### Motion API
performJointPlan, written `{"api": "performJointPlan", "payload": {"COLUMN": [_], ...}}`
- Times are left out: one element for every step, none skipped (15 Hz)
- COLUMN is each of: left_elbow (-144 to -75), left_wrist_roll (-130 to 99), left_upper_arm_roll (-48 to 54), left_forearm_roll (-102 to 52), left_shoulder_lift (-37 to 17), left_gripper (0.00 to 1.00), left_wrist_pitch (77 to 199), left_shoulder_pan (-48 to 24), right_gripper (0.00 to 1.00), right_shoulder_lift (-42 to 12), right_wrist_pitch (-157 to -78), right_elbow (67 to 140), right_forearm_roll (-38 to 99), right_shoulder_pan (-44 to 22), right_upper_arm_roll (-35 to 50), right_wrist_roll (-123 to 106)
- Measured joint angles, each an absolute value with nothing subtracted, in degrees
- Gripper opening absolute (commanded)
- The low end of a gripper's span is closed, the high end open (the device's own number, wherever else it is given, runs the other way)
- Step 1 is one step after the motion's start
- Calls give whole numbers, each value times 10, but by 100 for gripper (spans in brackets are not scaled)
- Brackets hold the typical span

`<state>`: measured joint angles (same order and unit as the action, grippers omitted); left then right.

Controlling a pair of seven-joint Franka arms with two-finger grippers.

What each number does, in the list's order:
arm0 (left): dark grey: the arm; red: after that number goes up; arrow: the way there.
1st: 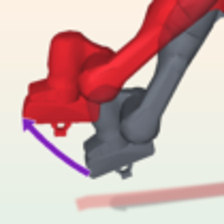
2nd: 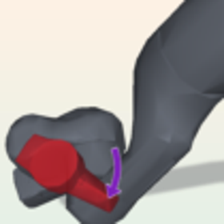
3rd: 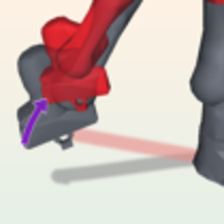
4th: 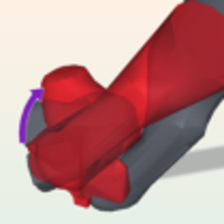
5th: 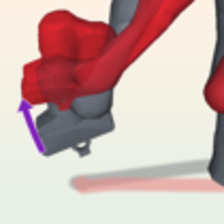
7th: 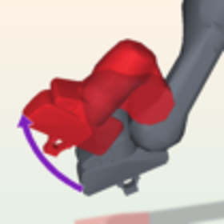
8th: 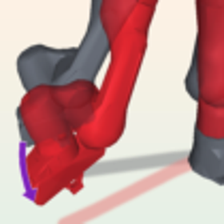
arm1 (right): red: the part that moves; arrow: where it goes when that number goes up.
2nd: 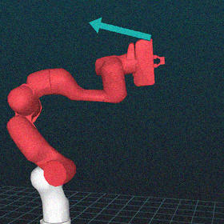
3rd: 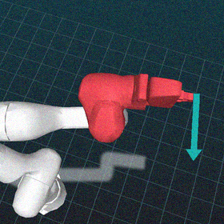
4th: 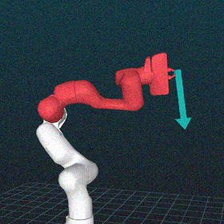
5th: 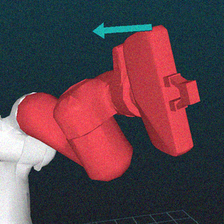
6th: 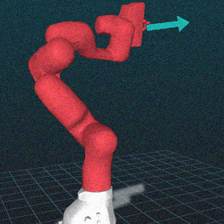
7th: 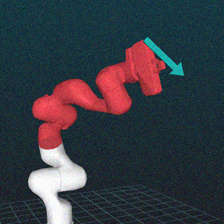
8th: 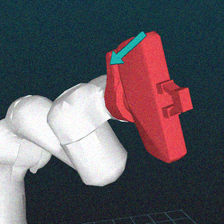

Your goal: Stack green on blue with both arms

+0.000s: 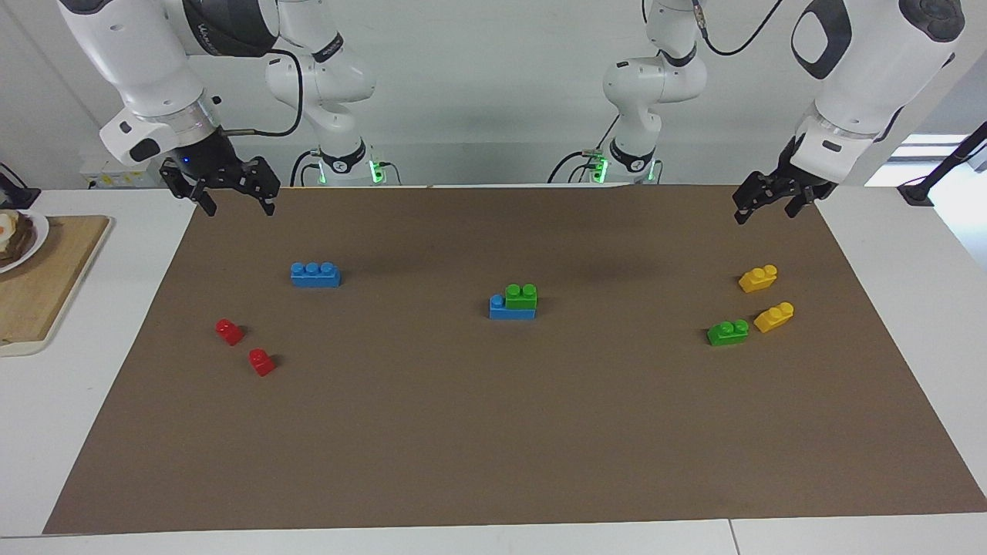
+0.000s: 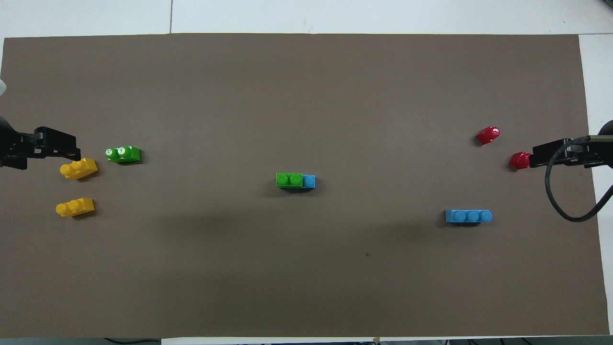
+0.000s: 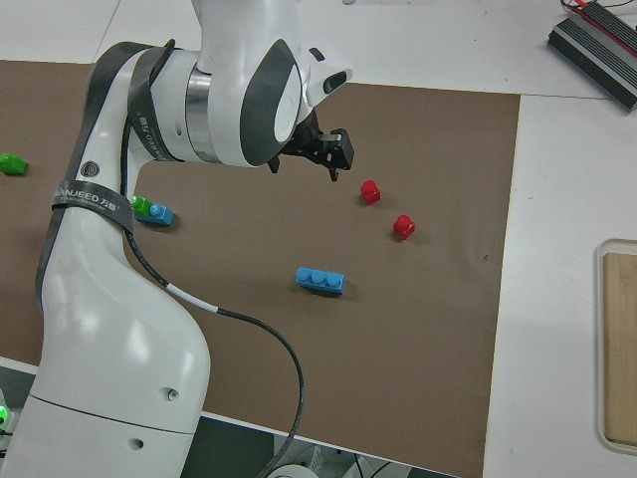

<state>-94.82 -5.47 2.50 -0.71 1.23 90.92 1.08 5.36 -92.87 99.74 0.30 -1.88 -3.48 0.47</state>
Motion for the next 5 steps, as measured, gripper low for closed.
{"api": "performJointPlan", "payload": {"left_elbow": [-948,-948,-948,-948,-948], "left_wrist_roll": [-55,-55,-55,-55,-55], "left_upper_arm_roll": [25,25,25,25,25], "left_forearm_roll": [-7,-7,-7,-7,-7], "left_shoulder_lift": [12,12,12,12,12], "left_gripper": [100,100,100,100,100], "left_wrist_pitch": [910,910,910,910,910], "left_shoulder_pan": [11,11,11,11,11], "right_gripper": [100,100,100,100,100], "right_shoulder_lift": [54,54,54,54,54], "right_wrist_pitch": [-928,-927,-927,-926,-926], "right_elbow": [997,997,997,997,997], "right_forearm_roll": [3,3,3,3,3], "right_shoulder_pan": [-19,-19,-19,-19,-19], "right_upper_arm_roll": [-35,-35,-35,-35,-35], "right_wrist_roll": [5,5,5,5,5]}}
